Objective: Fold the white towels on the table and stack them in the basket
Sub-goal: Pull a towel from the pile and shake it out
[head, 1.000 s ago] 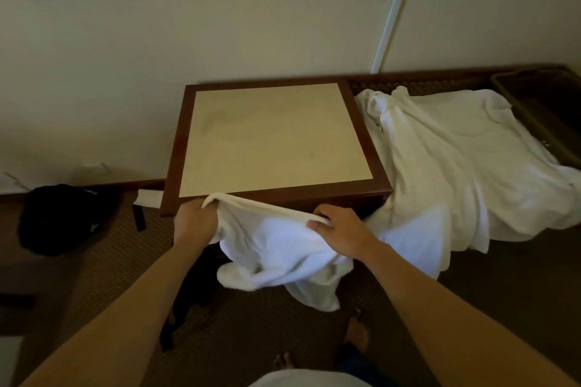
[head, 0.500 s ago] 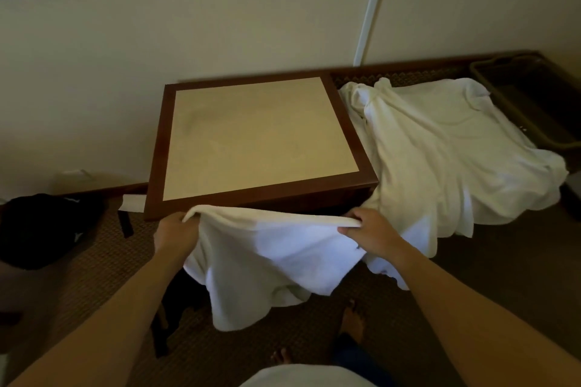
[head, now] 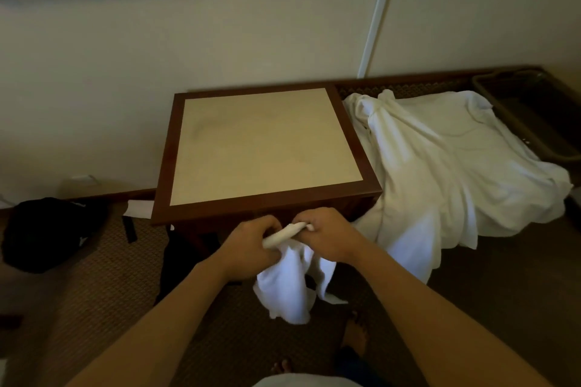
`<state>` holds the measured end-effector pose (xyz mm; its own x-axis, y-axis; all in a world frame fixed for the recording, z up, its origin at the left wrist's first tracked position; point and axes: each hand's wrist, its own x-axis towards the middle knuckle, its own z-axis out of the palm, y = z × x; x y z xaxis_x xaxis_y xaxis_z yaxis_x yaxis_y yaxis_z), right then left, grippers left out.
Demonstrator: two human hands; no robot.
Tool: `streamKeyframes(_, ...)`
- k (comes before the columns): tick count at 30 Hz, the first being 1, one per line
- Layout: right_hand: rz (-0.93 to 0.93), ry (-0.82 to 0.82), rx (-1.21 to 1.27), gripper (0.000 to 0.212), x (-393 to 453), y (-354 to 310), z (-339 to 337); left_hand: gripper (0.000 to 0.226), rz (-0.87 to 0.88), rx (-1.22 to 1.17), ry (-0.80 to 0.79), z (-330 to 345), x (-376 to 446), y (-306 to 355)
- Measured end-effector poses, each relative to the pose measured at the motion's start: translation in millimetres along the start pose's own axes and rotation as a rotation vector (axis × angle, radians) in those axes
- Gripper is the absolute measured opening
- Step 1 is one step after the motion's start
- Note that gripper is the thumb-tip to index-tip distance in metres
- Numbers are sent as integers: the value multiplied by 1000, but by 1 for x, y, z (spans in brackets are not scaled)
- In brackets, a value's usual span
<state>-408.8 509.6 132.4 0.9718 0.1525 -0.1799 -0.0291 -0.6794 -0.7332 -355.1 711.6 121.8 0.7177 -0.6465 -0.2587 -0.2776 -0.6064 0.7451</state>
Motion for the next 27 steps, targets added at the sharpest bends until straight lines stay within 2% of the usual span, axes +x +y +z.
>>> streamKeyframes(4, -24, 190, 300, 31, -20, -19, -29, 30, -109, -51, -152, 26, -18, -34)
streamKeyframes(6, -33, 402, 453, 30, -27, -21, -57, 31, -201, -40, -216, 37, -27, -55)
streamKeyframes(7, -45, 489, 483, 28, -31, -23, -71, 30, -251, -64, -200, 41, -32, -65)
streamKeyframes(9, 1, 568, 436, 24, -36, -20, -90, 39, -336, -163, -11, 41, -35, -75)
streamKeyframes(11, 164, 508, 193, 18, -36, -5, -94, 24, -348, -219, 244, 34, -31, -68)
streamKeyframes(12, 269, 408, 56, 45, -36, 4, -89, 17, -319, -210, 318, 28, -27, -58)
streamKeyframes(13, 344, 255, -24, 80, -36, 12, -79, 13, -264, -195, 318, 22, -21, -45)
streamKeyframes(14, 371, 92, -43, 104, -36, 15, -68, 11, -183, -168, 260, 17, -16, -28)
streamKeyframes(15, 352, -51, -47, 114, -35, 12, -52, 10, -100, -117, 167, 14, -10, -12)
streamKeyframes(16, 285, -154, -58, 114, -32, 8, -34, 10, -12, -72, 73, 12, -6, 5)
streamKeyframes(17, 209, -212, -91, 104, -29, 4, -18, 11, 69, -47, -4, 12, -2, 18)
streamKeyframes(18, 137, -228, -111, 83, -24, 2, -6, 12, 141, -43, -50, 12, 0, 29)
streamKeyframes(19, 100, -203, -136, 53, -19, -1, -2, 12, 182, -50, -70, 12, 1, 34)
streamKeyframes(20, 104, -170, -154, 24, -17, -3, -4, 12, 192, -64, -75, 11, 1, 34)
streamKeyframes(21, 122, -141, -142, 7, -17, -4, -12, 13, 179, -70, -74, 9, 1, 31)
streamKeyframes(23, 132, -110, -76, 10, -24, -14, -31, 19, 97, -63, -115, 8, -5, 11)
streamKeyframes(25, 85, -112, 26, 13, -36, -31, -50, 29, -13, -57, -235, 12, -16, -15)
streamKeyframes(27, 60, -31, 152, 9, -45, -43, -68, 42, -110, -28, -348, 20, -29, -39)
